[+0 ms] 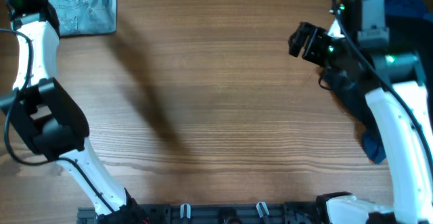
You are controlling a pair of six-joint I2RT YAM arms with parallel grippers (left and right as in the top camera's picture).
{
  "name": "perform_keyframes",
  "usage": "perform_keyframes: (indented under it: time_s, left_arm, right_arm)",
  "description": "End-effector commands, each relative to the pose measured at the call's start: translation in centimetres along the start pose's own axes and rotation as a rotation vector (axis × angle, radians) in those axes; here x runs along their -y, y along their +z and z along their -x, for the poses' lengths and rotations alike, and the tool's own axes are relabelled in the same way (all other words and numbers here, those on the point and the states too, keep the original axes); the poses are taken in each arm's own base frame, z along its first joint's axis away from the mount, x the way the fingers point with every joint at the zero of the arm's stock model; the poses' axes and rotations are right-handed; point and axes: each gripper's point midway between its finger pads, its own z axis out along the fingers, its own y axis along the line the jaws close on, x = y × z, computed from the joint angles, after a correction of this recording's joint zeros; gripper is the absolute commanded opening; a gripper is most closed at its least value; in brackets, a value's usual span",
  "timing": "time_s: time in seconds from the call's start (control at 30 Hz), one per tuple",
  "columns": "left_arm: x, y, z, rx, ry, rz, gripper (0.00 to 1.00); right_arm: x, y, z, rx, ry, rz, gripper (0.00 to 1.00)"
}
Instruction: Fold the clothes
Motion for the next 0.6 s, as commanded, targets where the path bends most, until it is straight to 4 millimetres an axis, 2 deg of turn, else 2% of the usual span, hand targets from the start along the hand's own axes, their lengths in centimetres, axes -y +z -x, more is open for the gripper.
perform_keyframes:
  time_s: [0.0,0.1,0.2,0.27,0.43,0.5,0.57]
  left_arm:
    - [3.2,-2.6,3.2,-0.027,0.009,-0.064,1.0]
    - [5.7,-4.9,4.7,-0.075,0.02,-0.117,1.0]
    - [8.9,-8.7,6.0,-0.157,0.041,-0.195,1.0]
    - [11.2,-11.4,6.1,-0.223,0.058,-0.278,1.0]
    - [16.6,-17.4,4.1,-0.396,0.081,-0.526,1.0]
    - [19.4,-20.4,2.3,-0.496,0.08,-0.669,1.0]
    - [21.2,-22.9,0.6,-0.588,0.075,-0.774,1.0]
  right_arm:
    - [1.1,-3.8,0.2,0.086,0.024,-0.036,1.0]
    - [2.1,-5.0,-1.0,0.072,0.025,-0.066,1.0]
    - [3.1,-5.8,-2.5,0.03,0.025,-0.101,1.0]
    - [3.5,-6.0,-3.3,0.003,0.026,-0.116,1.0]
    - [4.9,-6.3,-5.2,-0.067,0.04,-0.178,1.0]
    - [6.3,-6.7,-5.6,-0.065,0.104,-0.259,1.0]
    - [7.4,-7.0,-5.5,-0.044,0.156,-0.321,1.0]
